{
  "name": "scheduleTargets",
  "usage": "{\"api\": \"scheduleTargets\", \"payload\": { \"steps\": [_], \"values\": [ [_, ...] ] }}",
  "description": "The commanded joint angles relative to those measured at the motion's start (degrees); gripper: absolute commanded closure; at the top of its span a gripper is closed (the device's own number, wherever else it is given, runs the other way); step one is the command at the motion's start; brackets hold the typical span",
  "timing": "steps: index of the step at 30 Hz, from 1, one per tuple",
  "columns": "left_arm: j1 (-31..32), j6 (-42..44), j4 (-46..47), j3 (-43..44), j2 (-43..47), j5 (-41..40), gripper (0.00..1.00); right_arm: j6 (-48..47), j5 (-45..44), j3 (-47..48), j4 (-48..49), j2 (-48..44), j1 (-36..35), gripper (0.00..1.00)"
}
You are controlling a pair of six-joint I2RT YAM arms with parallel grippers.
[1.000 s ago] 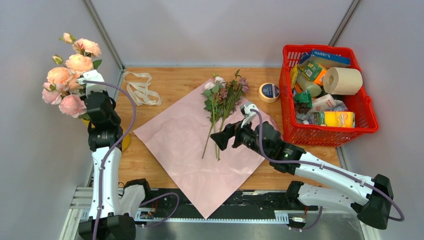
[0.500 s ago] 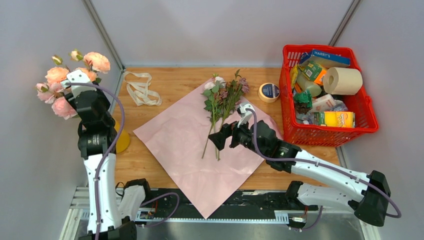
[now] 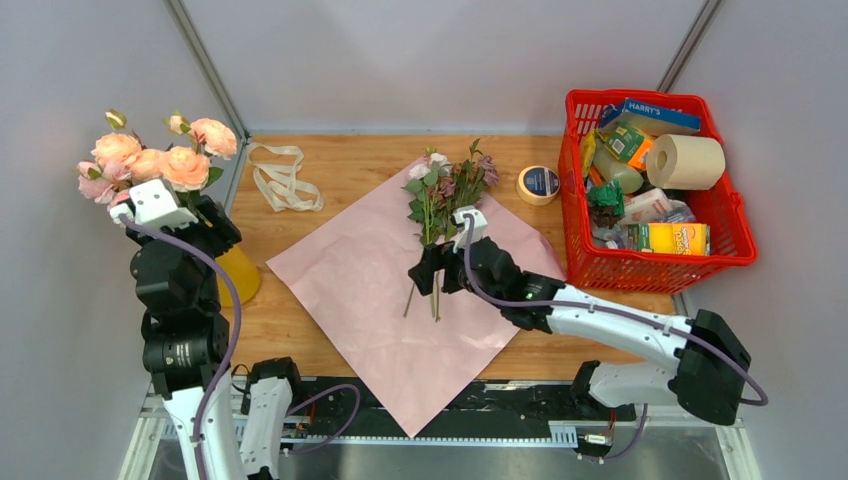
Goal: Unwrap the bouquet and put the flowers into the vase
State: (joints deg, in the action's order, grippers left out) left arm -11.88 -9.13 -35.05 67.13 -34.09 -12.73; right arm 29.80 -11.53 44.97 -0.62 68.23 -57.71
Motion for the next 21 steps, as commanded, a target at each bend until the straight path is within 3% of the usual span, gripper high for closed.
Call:
{"api": "scheduleTargets", "payload": {
  "steps": [1, 4, 5, 9, 14, 18, 21],
  "values": [
    [-0.4, -3.4, -3.6, 3.7, 1.5, 14.8, 0.28, 0.5, -5.9, 3.6, 1.6, 5.4, 1.4, 0.14],
    [-0.3, -11.0, 0.5, 2.0, 5.1, 26.8, 0.29, -0.8, -4.3, 5.6, 2.3, 10.2, 4.4, 0.26],
    [-0.3, -12.8, 2.0, -0.1, 5.7, 33.5, 0.3, -1.6, -3.1, 6.4, 2.5, 12.1, 5.2, 0.29],
    [0.5, -22.4, 12.3, -5.9, 6.8, 47.3, 0.33, -3.1, -0.6, 10.0, 2.7, 19.4, 8.3, 0.37],
    [1.0, -27.4, 16.8, -13.1, 9.1, 50.5, 0.32, -3.4, 2.3, 13.6, 2.9, 27.1, 11.4, 0.5],
    [1.3, -38.8, 28.3, -26.6, 9.7, 60.3, 0.32, -3.8, 3.1, 16.5, 2.9, 32.6, 12.3, 0.53],
    [2.8, -40.5, 31.4, -36.4, 11.3, 59.2, 0.32, -3.9, 3.0, 18.4, 2.8, 36.1, 12.7, 0.54]
  ]
}}
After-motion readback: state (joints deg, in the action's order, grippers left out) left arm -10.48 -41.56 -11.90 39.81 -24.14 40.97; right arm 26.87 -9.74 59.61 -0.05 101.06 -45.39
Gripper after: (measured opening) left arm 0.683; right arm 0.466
